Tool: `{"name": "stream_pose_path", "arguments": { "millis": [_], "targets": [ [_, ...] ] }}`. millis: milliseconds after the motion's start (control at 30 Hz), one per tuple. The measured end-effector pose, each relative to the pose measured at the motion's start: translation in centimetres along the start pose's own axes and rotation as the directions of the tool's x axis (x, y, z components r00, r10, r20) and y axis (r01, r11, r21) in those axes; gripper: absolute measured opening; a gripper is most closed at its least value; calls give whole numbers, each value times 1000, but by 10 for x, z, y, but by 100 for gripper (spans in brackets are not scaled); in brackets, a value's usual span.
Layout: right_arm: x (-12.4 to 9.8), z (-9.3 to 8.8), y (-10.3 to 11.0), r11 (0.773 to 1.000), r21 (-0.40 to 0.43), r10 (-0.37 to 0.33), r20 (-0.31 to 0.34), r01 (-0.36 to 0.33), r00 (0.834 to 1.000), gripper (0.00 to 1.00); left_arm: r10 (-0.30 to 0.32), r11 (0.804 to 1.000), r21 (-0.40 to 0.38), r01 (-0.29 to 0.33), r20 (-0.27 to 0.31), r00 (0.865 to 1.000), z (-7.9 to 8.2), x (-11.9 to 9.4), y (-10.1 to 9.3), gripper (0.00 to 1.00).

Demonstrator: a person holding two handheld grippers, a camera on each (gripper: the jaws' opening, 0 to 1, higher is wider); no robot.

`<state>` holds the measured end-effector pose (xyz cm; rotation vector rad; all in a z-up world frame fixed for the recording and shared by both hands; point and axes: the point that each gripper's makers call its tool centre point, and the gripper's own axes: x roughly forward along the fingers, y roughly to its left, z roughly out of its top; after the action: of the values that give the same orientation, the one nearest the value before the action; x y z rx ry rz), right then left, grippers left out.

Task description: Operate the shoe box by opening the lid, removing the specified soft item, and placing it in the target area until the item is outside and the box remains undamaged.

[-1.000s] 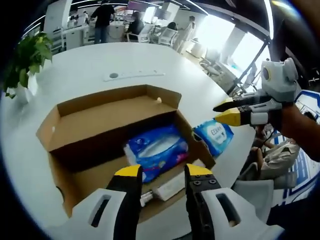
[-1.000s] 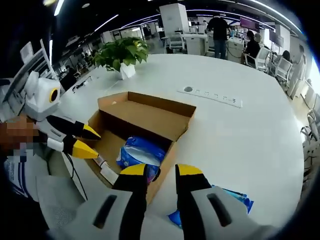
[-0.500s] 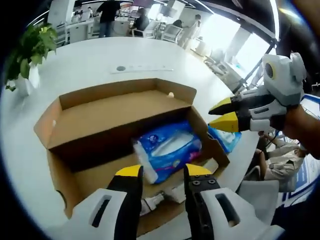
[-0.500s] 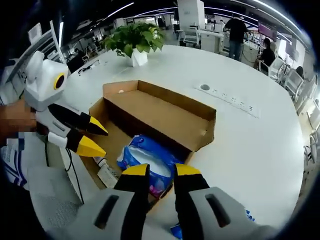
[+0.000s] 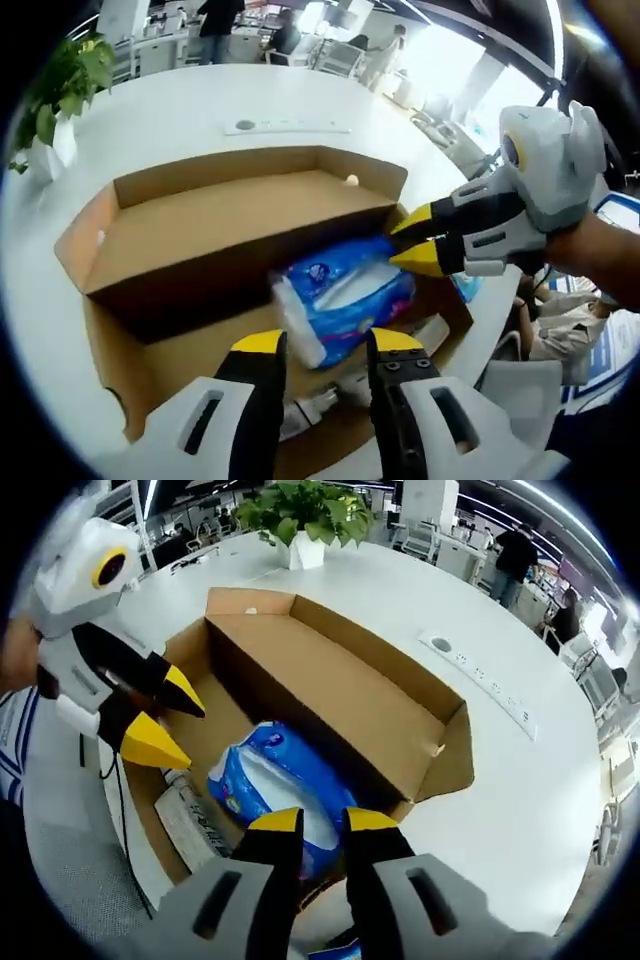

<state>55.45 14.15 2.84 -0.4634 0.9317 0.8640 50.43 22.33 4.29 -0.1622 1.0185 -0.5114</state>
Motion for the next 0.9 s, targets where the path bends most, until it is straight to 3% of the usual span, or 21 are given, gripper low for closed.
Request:
{"name": "stream_pose_path", "arguments": {
  "millis": [500, 833, 900],
  "targets": [
    [15, 0, -4, 1000, -26, -9, -17, 9, 1000, 0, -9, 1000, -3, 9, -18, 1000, -4, 1, 12, 29],
    [18, 9, 9, 999, 29, 31, -3, -31, 1000, 0, -23, 1000, -4, 23, -26, 999, -5, 1, 13, 28],
    [20, 11, 17, 995, 80, 60, -5, -60, 998, 0, -21, 1000, -2, 21, -27, 999, -5, 0, 15, 28]
  ]
}}
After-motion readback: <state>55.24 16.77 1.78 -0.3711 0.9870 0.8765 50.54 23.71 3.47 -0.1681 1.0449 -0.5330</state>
